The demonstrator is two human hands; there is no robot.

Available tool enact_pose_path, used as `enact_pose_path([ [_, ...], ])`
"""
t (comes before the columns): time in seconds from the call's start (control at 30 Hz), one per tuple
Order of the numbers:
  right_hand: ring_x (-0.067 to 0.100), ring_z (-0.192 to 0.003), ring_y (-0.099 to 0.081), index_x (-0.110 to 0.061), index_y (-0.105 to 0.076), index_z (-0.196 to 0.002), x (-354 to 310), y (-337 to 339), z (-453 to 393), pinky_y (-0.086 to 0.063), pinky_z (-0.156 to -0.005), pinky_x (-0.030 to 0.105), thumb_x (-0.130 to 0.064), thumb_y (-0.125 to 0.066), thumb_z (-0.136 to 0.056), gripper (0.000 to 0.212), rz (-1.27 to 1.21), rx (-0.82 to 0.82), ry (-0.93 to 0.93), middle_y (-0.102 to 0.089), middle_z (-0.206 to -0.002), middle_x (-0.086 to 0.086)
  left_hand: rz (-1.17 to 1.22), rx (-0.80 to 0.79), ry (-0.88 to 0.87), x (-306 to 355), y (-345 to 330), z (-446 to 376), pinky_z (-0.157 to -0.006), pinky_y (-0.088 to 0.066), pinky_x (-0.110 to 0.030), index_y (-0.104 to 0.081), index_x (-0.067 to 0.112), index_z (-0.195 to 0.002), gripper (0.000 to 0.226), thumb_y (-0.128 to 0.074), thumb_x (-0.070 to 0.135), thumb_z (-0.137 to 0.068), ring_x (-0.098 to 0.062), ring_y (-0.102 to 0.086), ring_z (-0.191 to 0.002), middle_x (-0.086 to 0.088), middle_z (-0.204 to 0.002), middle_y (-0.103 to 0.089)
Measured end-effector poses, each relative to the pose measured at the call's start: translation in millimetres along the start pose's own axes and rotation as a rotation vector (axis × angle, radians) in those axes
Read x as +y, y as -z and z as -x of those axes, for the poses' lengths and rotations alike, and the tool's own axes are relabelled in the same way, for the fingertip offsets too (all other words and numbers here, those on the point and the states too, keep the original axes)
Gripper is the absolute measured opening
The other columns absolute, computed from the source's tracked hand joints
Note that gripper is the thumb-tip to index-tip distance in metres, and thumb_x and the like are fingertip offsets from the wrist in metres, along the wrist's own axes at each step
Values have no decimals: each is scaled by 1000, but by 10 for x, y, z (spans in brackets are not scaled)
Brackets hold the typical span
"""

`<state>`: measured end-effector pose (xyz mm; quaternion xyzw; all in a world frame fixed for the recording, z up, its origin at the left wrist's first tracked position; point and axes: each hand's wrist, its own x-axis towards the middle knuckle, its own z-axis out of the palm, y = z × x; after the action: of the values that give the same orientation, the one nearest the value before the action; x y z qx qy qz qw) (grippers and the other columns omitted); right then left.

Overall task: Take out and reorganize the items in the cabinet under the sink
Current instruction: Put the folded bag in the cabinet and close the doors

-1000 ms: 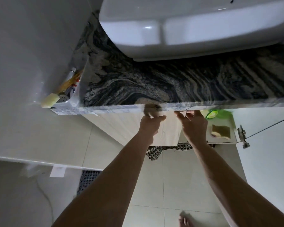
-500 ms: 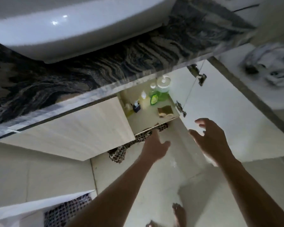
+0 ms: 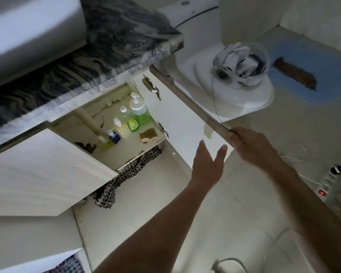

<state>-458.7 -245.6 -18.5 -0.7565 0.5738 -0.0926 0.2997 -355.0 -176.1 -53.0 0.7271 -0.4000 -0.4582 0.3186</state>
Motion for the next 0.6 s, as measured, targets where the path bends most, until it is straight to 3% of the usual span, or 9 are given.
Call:
enact_pose_path([
  [0.1,19,-88,-56,-16,-66,-104,48,37,84,-32,-72,25,-26,-31,-101,36,-89,-83,39,-56,-85,-4,150,31,122,188,-105,2,-109,-29,-37,-26,15,-148,69,-33,58,-95,-26,-35,-138,-10,-152,-35],
  [0.17,23,-86,-56,-17,-63,-99,81,48,141,-39,-71,31,-26,-31,-102,34,-174,-134,34,-60,-81,1,281,65,187,299,-82,-9,-105,-36,-43,-41,15,-138,63,-31,59,-94,-29,-44,-129,-11,-142,-46],
  [0.23,25,-91,-60,-17,-63,-110,97,28,211,-42,-77,32,-29,-30,-102,35,-252,-197,22,-65,-93,7,364,94,250,352,-19,-5,-107,-37,-47,-47,15,-133,67,-34,64,-89,-28,-46,-126,-10,-138,-49],
  [0.33,13,-90,-57,-25,-58,-127,39,-38,304,-39,-77,25,-29,-33,-102,36,-351,-284,20,-63,-96,-4,324,124,273,269,133,23,-106,-37,-51,-51,17,-130,83,-41,74,-71,-25,-48,-124,-6,-137,-52],
  [0.4,13,-95,-58,-24,-59,-126,-63,-93,340,-44,-87,27,-27,-32,-102,36,-369,-358,58,-64,-96,-5,279,130,253,164,288,111,-103,-40,-50,-57,20,-123,66,-44,70,-81,-26,-52,-119,-5,-130,-57],
  [0.47,23,-111,-58,-20,-60,-125,-206,-179,336,-44,-101,39,-25,-31,-102,37,-331,-435,111,-65,-117,6,269,122,257,32,471,207,-93,-45,-43,-57,22,-125,60,-44,66,-87,-25,-54,-117,-4,-129,-58],
  [0.53,27,-115,-57,-16,-60,-123,-395,-292,334,-43,-101,38,-23,-30,-103,37,-252,-500,186,-63,-124,10,327,130,294,-158,659,260,-81,-43,-36,-58,22,-122,55,-45,63,-88,-22,-54,-115,-2,-125,-61],
  [0.6,27,-116,-56,-12,-57,-125,-634,-439,362,-43,-96,32,-22,-30,-103,37,-189,-534,270,-61,-126,10,426,168,360,-328,869,345,-86,-42,-41,-62,21,-115,50,-49,61,-87,-19,-53,-115,0,-120,-63],
])
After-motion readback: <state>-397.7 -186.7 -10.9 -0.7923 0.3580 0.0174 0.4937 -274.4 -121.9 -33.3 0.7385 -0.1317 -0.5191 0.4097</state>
